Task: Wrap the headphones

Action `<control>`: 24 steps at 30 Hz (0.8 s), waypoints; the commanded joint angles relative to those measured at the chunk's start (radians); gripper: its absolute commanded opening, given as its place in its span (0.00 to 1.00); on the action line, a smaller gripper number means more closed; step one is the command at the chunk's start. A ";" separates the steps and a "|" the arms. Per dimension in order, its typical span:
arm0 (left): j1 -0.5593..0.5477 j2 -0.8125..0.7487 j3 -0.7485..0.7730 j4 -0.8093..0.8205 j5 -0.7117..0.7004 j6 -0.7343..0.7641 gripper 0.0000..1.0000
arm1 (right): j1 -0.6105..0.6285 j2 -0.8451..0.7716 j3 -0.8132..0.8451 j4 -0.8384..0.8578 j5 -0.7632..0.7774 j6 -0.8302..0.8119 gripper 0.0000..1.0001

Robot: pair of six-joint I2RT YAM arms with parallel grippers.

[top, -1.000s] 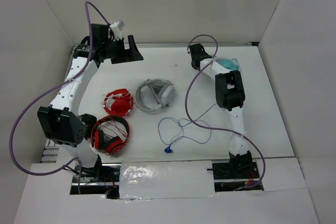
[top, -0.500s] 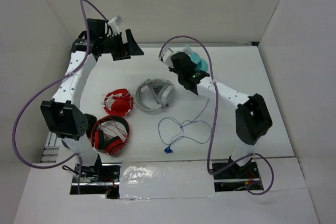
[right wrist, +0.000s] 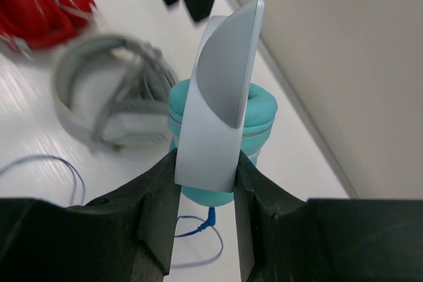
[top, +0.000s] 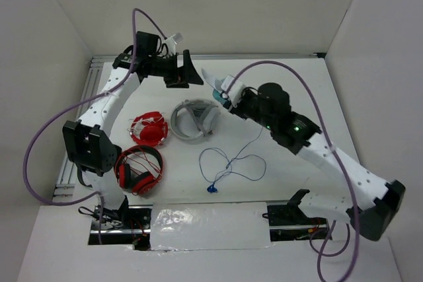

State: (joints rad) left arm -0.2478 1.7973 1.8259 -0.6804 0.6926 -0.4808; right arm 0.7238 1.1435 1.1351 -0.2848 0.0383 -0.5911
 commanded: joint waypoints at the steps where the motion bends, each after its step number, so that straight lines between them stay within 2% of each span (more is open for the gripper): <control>1: -0.013 -0.053 -0.037 0.044 0.067 -0.001 0.99 | -0.006 -0.114 -0.021 0.075 -0.185 0.023 0.00; 3: -0.016 -0.087 -0.110 0.109 0.132 0.050 0.99 | -0.014 -0.163 -0.032 0.073 -0.216 0.046 0.00; 4: -0.019 -0.139 -0.153 0.157 0.189 0.126 0.99 | -0.047 -0.188 -0.026 0.058 -0.250 0.056 0.00; 5: -0.019 -0.168 -0.198 0.206 0.215 0.167 0.99 | -0.073 -0.195 -0.002 0.043 -0.296 0.082 0.00; 6: -0.021 -0.205 -0.303 0.305 0.235 0.209 0.99 | -0.105 -0.203 0.009 0.007 -0.410 0.095 0.00; 7: -0.022 -0.281 -0.356 0.350 0.232 0.275 0.99 | -0.168 -0.212 0.020 -0.007 -0.455 0.109 0.00; 12: -0.065 -0.487 -0.627 0.548 0.177 0.516 0.99 | -0.320 -0.191 0.109 -0.115 -0.693 0.165 0.00; 13: -0.070 -0.530 -0.645 0.586 0.168 0.566 0.99 | -0.364 -0.157 0.155 -0.138 -0.787 0.166 0.00; 15: -0.083 -0.558 -0.655 0.598 0.162 0.611 0.99 | -0.392 -0.108 0.215 -0.249 -0.875 0.152 0.00; 16: -0.087 -0.559 -0.649 0.591 0.159 0.657 0.99 | -0.405 -0.058 0.271 -0.295 -0.964 0.110 0.00; 17: -0.090 -0.553 -0.621 0.581 0.157 0.682 0.99 | -0.415 -0.030 0.299 -0.386 -1.004 0.085 0.00; 19: -0.093 -0.509 -0.581 0.550 0.169 0.746 0.99 | -0.419 0.036 0.369 -0.466 -1.073 0.024 0.00; 22: -0.096 -0.449 -0.495 0.475 0.200 0.801 0.99 | -0.417 0.113 0.429 -0.591 -1.094 -0.013 0.00; 24: -0.096 -0.441 -0.459 0.461 0.202 0.840 0.99 | -0.417 0.137 0.433 -0.591 -1.101 -0.007 0.00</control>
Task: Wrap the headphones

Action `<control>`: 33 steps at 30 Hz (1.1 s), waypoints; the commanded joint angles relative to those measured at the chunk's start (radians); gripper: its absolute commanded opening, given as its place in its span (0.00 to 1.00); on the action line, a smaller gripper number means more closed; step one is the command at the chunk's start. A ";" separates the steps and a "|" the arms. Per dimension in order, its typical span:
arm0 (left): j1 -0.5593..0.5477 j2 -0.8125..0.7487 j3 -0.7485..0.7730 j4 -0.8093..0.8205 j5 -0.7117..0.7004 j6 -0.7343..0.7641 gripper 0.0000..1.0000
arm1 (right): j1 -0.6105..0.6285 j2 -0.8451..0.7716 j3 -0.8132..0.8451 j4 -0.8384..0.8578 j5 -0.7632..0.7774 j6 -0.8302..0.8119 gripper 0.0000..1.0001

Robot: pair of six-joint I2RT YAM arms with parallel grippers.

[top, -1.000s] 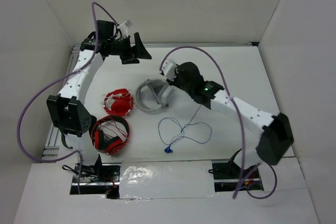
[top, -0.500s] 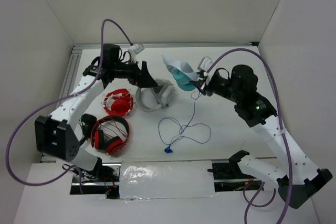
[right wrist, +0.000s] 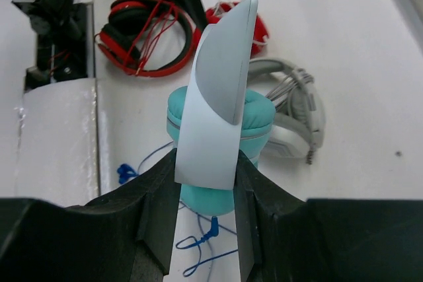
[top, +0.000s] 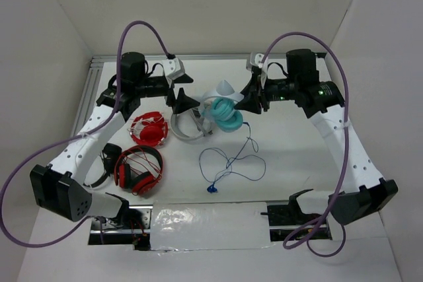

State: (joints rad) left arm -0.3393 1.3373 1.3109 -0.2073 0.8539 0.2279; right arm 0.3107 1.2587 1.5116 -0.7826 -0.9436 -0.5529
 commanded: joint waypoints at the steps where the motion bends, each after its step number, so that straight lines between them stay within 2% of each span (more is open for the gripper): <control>1: -0.004 0.014 0.062 -0.017 0.037 0.145 0.99 | -0.002 0.028 0.056 -0.098 -0.124 -0.054 0.00; 6: -0.004 -0.013 0.077 -0.043 0.023 0.237 0.99 | 0.002 0.044 0.067 -0.106 -0.139 -0.071 0.00; 9: -0.004 0.014 0.113 -0.108 0.098 0.269 0.99 | 0.008 0.062 0.085 -0.129 -0.142 -0.081 0.00; 10: -0.006 0.022 0.137 -0.136 0.176 0.284 0.99 | 0.008 0.065 0.085 -0.123 -0.149 -0.079 0.00; 13: -0.006 0.037 0.162 -0.242 0.287 0.358 0.99 | 0.008 0.068 0.084 -0.098 -0.152 -0.070 0.00; 15: -0.006 0.033 0.157 -0.268 0.312 0.393 0.99 | 0.008 0.077 0.090 -0.090 -0.159 -0.067 0.00; 20: -0.007 0.022 0.134 -0.299 0.384 0.410 0.99 | 0.010 0.134 0.140 -0.122 -0.184 -0.079 0.00; 23: -0.010 0.045 0.133 -0.279 0.357 0.374 0.99 | 0.022 0.140 0.154 -0.130 -0.196 -0.113 0.00; 28: -0.015 0.115 0.201 -0.328 0.384 0.352 0.99 | 0.073 0.137 0.150 -0.104 -0.155 -0.120 0.00; 31: -0.018 0.157 0.229 -0.351 0.366 0.332 0.92 | 0.074 0.127 0.141 -0.084 -0.158 -0.117 0.00; 33: -0.018 0.171 0.232 -0.351 0.375 0.324 0.80 | 0.074 0.120 0.131 -0.072 -0.152 -0.116 0.00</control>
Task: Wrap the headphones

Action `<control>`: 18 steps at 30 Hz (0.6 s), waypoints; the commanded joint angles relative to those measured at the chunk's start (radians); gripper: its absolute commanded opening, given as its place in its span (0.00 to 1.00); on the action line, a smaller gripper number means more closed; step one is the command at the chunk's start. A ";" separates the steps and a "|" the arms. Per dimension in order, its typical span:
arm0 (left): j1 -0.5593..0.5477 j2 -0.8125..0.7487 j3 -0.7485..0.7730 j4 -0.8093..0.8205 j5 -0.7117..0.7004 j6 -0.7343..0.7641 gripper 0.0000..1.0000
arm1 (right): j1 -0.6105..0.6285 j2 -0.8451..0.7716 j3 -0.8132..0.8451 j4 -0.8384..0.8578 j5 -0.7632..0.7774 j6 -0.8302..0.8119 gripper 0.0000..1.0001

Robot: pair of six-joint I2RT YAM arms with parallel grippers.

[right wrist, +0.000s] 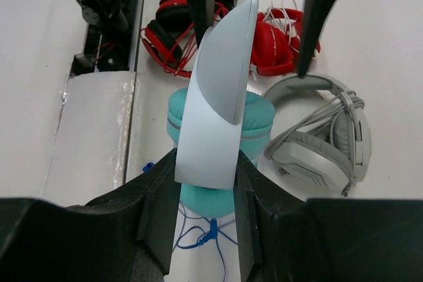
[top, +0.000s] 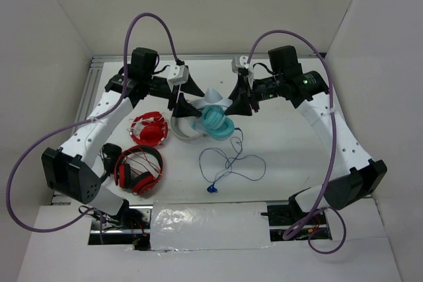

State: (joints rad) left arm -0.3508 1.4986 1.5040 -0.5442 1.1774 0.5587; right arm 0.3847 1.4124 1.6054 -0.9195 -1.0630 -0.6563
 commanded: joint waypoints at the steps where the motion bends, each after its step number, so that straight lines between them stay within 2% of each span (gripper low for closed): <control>1: -0.007 0.011 0.039 -0.014 0.059 -0.008 0.76 | 0.002 -0.033 0.036 0.068 -0.028 -0.009 0.00; 2: -0.007 0.011 0.041 -0.013 0.070 -0.008 0.70 | 0.000 -0.030 0.034 0.065 -0.016 -0.009 0.00; 4: -0.007 0.006 0.038 0.000 0.082 -0.014 0.68 | 0.003 -0.018 0.040 0.047 -0.009 -0.014 0.00; 5: -0.007 -0.001 0.038 0.006 0.082 -0.020 0.61 | 0.003 -0.013 0.048 0.039 -0.008 -0.019 0.00; 9: -0.007 -0.014 0.033 0.007 0.099 -0.011 0.44 | 0.002 -0.009 0.044 0.044 0.030 -0.011 0.00; 12: -0.005 -0.023 0.028 0.007 0.113 -0.011 0.24 | 0.002 -0.009 0.039 0.048 0.043 -0.009 0.00; 13: -0.007 -0.027 0.027 0.018 0.116 -0.022 0.11 | 0.002 -0.009 0.039 0.050 0.047 -0.009 0.00; 15: -0.007 -0.032 0.022 0.035 0.116 -0.039 0.01 | 0.002 -0.010 0.034 0.071 0.063 0.000 0.00; 18: -0.007 -0.041 0.009 0.087 0.099 -0.089 0.00 | 0.003 -0.030 0.001 0.154 0.087 0.061 0.01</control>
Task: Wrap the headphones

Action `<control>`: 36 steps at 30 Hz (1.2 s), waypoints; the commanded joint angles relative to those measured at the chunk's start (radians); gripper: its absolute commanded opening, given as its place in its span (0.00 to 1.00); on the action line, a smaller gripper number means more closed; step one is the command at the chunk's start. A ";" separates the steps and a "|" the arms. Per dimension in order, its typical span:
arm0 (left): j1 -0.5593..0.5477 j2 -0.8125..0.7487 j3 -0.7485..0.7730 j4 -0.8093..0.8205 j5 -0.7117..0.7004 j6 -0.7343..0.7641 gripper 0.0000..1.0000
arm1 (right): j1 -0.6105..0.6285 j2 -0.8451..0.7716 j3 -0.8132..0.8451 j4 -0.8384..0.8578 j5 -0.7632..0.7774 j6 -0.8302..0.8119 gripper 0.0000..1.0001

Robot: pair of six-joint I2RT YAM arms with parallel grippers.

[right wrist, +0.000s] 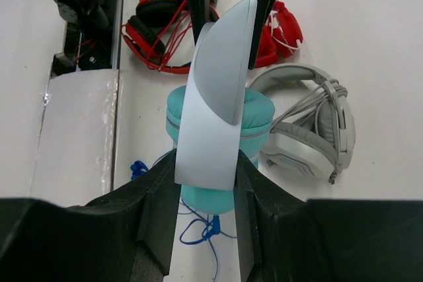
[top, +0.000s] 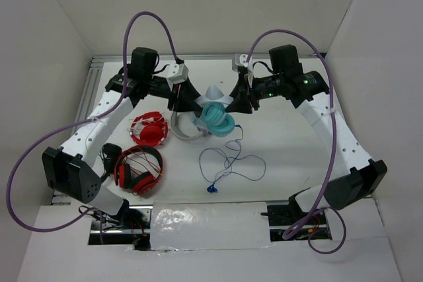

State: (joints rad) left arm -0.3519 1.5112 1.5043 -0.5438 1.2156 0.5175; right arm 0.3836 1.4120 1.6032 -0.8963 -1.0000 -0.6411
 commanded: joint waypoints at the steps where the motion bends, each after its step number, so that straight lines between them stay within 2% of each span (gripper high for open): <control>1: -0.006 -0.062 0.002 0.111 0.049 -0.103 0.00 | 0.005 -0.048 -0.020 0.149 0.044 0.070 0.08; 2: -0.006 -0.065 -0.006 0.161 0.029 -0.132 0.00 | 0.005 -0.056 -0.031 0.172 0.058 0.084 0.30; 3: -0.006 -0.069 -0.021 0.200 -0.032 -0.175 0.00 | 0.005 -0.067 -0.044 0.209 0.072 0.096 0.40; 4: -0.006 -0.077 -0.027 0.232 -0.068 -0.260 0.00 | 0.005 -0.086 -0.064 0.230 0.102 0.139 0.59; 5: -0.004 -0.080 -0.029 0.275 -0.106 -0.289 0.00 | 0.003 -0.094 -0.072 0.255 0.125 0.170 0.88; 6: -0.005 -0.083 -0.035 0.298 -0.176 -0.324 0.00 | 0.008 -0.100 -0.078 0.304 0.150 0.199 0.99; 9: -0.004 -0.068 -0.009 0.320 -0.261 -0.434 0.00 | 0.006 -0.126 -0.091 0.355 0.245 0.313 1.00; 14: -0.004 -0.048 0.033 0.323 -0.350 -0.510 0.00 | 0.006 -0.185 -0.138 0.437 0.449 0.400 1.00; 17: -0.002 -0.052 0.040 0.341 -0.424 -0.608 0.00 | 0.005 -0.255 -0.221 0.540 0.576 0.475 1.00; 20: 0.007 -0.074 0.048 0.363 -0.501 -0.701 0.00 | 0.006 -0.370 -0.386 0.679 0.844 0.611 1.00; 21: 0.008 -0.075 0.051 0.363 -0.501 -0.720 0.00 | 0.006 -0.392 -0.417 0.700 0.880 0.630 1.00; 28: 0.037 -0.106 0.037 0.386 -0.640 -0.933 0.00 | 0.006 -0.516 -0.627 0.723 0.966 0.823 1.00; 34: 0.080 -0.152 0.007 0.393 -0.714 -1.125 0.00 | 0.021 -0.600 -0.877 0.885 0.997 0.916 1.00; 36: 0.088 -0.184 -0.012 0.426 -0.726 -1.171 0.00 | 0.082 -0.610 -0.960 0.933 1.046 0.893 1.00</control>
State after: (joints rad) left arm -0.2768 1.4204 1.4887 -0.2527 0.5133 -0.5064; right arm 0.4114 0.8234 0.7162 -0.1104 -0.0238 0.2138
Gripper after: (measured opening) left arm 0.447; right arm 0.994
